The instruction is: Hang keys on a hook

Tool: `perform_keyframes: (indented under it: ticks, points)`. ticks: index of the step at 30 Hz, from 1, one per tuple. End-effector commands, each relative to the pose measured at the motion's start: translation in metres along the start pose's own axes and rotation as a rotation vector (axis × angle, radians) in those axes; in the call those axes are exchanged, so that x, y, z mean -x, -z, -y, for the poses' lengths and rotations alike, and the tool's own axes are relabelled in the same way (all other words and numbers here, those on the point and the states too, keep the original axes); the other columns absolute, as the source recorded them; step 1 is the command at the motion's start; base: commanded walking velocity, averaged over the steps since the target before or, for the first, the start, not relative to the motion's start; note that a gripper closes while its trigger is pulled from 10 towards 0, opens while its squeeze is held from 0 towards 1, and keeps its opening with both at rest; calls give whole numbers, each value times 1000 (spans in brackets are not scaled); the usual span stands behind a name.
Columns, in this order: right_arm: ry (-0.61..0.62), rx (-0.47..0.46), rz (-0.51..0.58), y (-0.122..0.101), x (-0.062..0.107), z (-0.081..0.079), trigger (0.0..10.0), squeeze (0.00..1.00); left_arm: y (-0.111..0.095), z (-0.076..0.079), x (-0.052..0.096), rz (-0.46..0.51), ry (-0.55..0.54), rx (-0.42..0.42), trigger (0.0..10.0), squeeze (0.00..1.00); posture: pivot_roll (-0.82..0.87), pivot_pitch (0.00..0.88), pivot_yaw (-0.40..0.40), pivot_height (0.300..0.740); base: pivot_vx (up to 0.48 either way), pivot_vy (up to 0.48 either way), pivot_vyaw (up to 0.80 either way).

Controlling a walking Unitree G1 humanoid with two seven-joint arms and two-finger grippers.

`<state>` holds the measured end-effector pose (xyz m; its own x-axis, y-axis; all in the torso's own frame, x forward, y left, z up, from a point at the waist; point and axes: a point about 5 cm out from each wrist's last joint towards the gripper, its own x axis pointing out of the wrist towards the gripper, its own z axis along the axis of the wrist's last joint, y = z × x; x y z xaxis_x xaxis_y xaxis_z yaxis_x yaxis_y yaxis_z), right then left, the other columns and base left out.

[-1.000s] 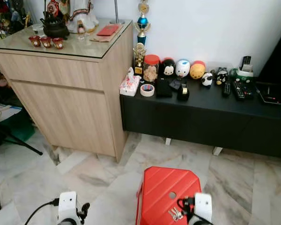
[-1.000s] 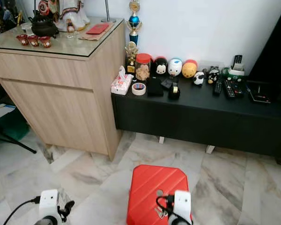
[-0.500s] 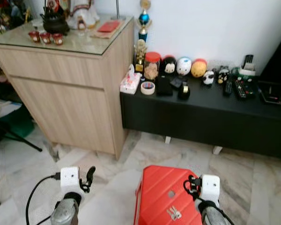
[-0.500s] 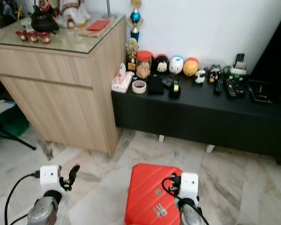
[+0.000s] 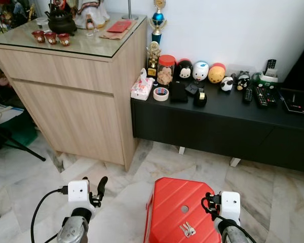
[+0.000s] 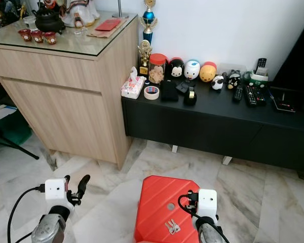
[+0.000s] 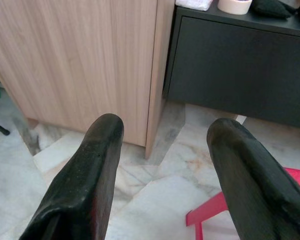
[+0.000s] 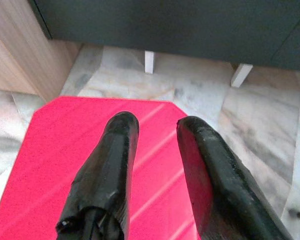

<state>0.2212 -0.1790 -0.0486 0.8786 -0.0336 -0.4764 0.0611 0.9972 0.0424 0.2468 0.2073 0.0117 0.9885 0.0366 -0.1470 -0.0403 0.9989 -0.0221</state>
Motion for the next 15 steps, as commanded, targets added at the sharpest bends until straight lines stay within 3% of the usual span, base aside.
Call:
perform_keyframes:
  ticks: [1, 5, 9, 15]
  points:
    - [19, -19, -38, 5, 2, 8, 10000, 0, 1, -1, 0, -18, -4, 17, 10000, 0, 0, 0, -59, 740, 0, 0, 0]
    - [32, -30, -62, -2, -4, 14, 10000, 0, 2, -2, -1, -28, -3, 23, 10000, 0, 0, 0, -56, 740, 0, 0, 0]
    - [42, -38, -80, -4, -7, 15, 10000, 0, 2, 1, -2, -39, 9, 8, 10000, 0, 1, 0, -55, 740, 0, 480, 0]
    - [50, -51, -98, -3, -7, 14, 10000, 0, 0, 2, -3, -35, 22, -2, 10000, 0, 4, 0, -52, 740, 0, 0, 0]
